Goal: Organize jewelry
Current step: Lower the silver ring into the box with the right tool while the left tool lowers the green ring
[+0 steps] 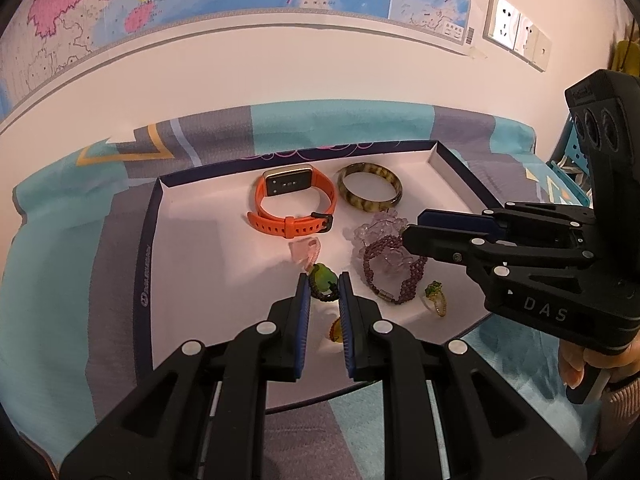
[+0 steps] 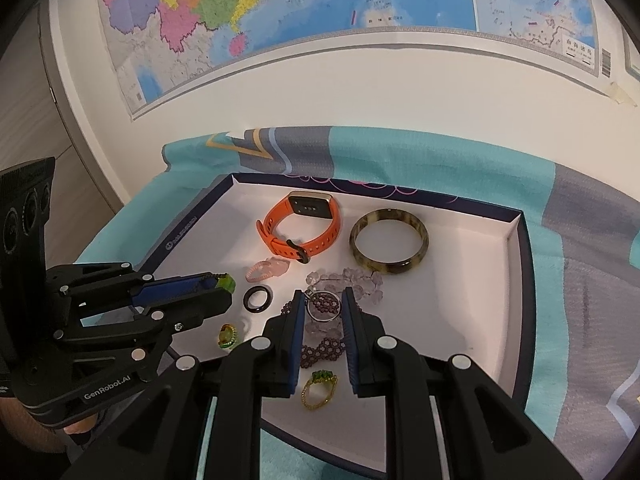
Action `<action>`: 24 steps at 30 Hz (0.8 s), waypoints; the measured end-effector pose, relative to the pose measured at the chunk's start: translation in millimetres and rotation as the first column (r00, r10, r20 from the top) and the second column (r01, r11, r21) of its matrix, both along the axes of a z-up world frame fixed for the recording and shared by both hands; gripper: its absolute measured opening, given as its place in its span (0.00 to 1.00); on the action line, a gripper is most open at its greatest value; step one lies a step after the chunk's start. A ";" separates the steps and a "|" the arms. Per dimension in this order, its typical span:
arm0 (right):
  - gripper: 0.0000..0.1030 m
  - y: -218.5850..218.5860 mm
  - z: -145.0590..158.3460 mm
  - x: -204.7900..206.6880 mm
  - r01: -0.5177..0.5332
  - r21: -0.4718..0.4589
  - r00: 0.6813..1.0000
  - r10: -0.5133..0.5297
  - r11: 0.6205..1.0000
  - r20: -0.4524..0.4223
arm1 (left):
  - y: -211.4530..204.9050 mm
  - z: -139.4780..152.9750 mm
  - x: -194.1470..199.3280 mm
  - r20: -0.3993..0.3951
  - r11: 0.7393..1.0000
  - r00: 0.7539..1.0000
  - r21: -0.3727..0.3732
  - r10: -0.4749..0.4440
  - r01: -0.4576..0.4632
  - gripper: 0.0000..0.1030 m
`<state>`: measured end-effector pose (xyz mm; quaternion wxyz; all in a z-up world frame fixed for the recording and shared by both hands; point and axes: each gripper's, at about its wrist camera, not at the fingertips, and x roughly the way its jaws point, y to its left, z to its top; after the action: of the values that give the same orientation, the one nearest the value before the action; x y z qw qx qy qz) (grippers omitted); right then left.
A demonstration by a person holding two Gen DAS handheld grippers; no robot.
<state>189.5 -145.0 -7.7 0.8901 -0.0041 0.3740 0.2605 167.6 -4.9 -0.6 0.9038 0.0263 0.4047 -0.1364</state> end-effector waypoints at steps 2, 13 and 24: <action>0.16 1.2 -1.7 1.2 0.000 -0.006 1.000 0.000 1.000 -0.003 | 0.4 -1.6 1.4 -0.006 1.000 1.000 -0.002 0.002 -0.002 0.14; 0.16 6.7 -7.2 5.4 -0.003 -0.021 1.000 0.003 1.000 -0.013 | 0.3 -5.0 3.6 -0.022 1.000 1.000 -0.005 0.006 -0.007 0.15; 0.17 9.4 -13.1 8.9 0.008 -0.038 1.000 -0.009 0.999 -0.017 | -0.2 -7.1 4.8 -0.026 1.000 1.000 -0.006 0.008 -0.008 0.15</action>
<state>198.4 -135.6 -20.8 0.8876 -0.0170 0.3867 0.2496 172.5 -5.0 -7.7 0.8991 0.0203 0.4160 -0.1345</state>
